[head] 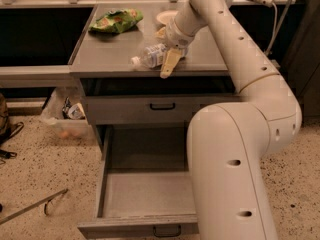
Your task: Place blue plastic bottle into middle drawer
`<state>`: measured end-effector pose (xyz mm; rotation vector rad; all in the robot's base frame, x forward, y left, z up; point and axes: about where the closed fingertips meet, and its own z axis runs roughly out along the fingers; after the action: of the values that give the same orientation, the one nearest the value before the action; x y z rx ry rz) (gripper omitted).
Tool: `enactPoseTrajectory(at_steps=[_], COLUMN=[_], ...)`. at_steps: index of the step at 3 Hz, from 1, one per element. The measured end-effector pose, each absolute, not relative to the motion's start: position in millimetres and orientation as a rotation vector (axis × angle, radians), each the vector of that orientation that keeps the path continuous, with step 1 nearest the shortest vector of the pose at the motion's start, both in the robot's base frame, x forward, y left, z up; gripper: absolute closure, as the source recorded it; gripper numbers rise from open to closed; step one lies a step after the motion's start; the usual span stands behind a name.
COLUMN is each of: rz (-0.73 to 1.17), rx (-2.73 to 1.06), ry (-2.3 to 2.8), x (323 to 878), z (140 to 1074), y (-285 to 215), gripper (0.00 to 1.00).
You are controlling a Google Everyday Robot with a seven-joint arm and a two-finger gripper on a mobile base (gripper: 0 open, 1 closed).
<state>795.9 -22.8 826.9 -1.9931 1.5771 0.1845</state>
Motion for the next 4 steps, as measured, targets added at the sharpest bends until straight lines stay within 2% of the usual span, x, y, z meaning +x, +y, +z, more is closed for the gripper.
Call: enactPoseTrajectory(at_steps=[3,4], rz=[0.184,0.209], rx=[-1.992,-1.866], ry=[1.576,1.498], x=[795,778], z=[833,882], y=[-23,-37], gripper=[0.88,1.0])
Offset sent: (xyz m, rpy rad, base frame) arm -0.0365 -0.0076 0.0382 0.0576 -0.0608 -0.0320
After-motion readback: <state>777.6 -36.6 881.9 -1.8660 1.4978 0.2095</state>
